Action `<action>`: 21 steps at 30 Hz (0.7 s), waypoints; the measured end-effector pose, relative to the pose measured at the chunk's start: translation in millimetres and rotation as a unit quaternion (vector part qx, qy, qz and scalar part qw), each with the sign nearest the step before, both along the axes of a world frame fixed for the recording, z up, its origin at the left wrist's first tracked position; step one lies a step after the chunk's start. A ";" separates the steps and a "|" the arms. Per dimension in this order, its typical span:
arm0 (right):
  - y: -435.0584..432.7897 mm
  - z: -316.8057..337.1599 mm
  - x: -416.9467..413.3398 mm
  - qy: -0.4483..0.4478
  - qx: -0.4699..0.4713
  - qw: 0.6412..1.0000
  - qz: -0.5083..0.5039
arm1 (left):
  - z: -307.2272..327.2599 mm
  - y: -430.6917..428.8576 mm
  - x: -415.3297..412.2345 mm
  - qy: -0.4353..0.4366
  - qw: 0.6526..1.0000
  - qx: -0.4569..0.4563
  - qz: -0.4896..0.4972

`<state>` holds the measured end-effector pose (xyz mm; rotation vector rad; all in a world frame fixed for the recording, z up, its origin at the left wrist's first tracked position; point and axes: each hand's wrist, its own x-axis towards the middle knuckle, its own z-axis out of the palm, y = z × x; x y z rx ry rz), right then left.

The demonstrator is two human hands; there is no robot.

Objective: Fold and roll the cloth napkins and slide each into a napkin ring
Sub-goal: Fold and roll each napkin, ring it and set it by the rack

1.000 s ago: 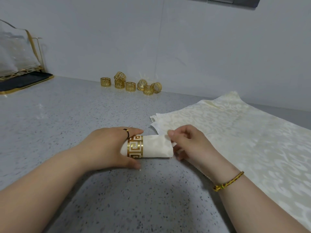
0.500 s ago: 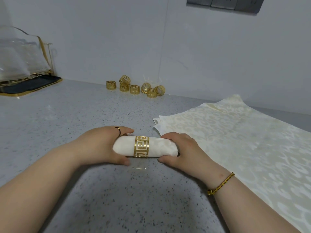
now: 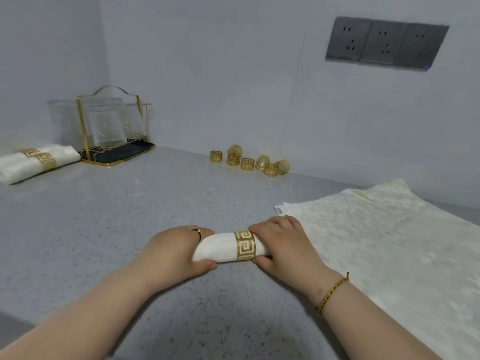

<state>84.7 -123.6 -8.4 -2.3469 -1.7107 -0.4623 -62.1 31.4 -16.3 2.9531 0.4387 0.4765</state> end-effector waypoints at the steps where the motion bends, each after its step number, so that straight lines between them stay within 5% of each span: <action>1: 4.1 0.5 -3.6 0.018 -0.013 1.000 0.005 | -0.7 2.5 -6.2 -0.008 1.000 -0.005 0.007; 11: 83.7 21.1 -49.6 0.156 0.022 0.987 0.028 | 3.5 80.3 -84.5 -0.025 0.988 -0.027 0.151; 21: 176.6 -9.4 -70.1 0.161 -0.090 0.983 0.021 | 5.0 183.6 -130.8 -0.045 0.934 -0.044 0.352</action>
